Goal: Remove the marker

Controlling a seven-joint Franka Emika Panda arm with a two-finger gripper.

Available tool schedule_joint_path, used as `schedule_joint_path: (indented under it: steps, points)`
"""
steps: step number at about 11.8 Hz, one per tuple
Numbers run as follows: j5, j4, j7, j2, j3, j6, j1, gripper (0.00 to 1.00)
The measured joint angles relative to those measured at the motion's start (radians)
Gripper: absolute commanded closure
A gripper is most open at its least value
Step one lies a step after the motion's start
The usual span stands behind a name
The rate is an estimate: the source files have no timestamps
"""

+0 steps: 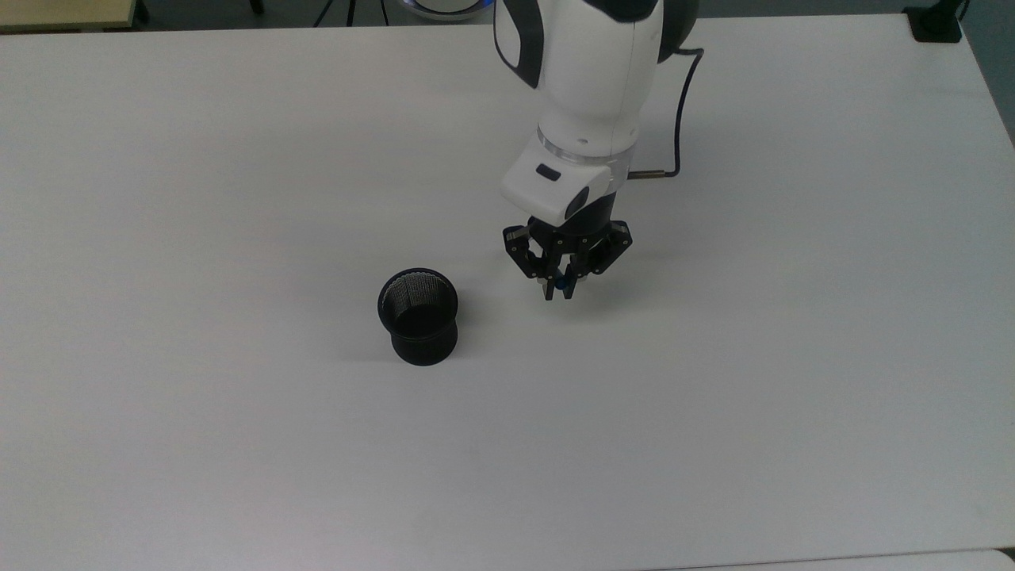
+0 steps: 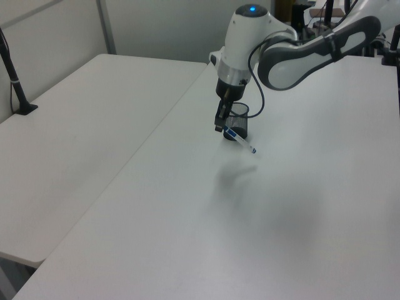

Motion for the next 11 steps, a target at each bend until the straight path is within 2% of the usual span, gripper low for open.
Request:
schedule_joint_path:
  steps: [3,4,6,9,11]
  points:
    - [-0.001,-0.002,0.003,0.036,0.000,0.000,0.006,0.78]
    - [-0.001,-0.002,0.004,0.049,0.000,0.000,0.007,0.74]
    - [-0.001,-0.003,0.004,0.071,-0.001,0.000,0.007,0.32]
    - [-0.001,-0.003,0.004,0.095,-0.006,0.000,0.005,0.27]
    - [-0.001,0.008,0.005,0.090,-0.011,0.000,0.004,0.20]
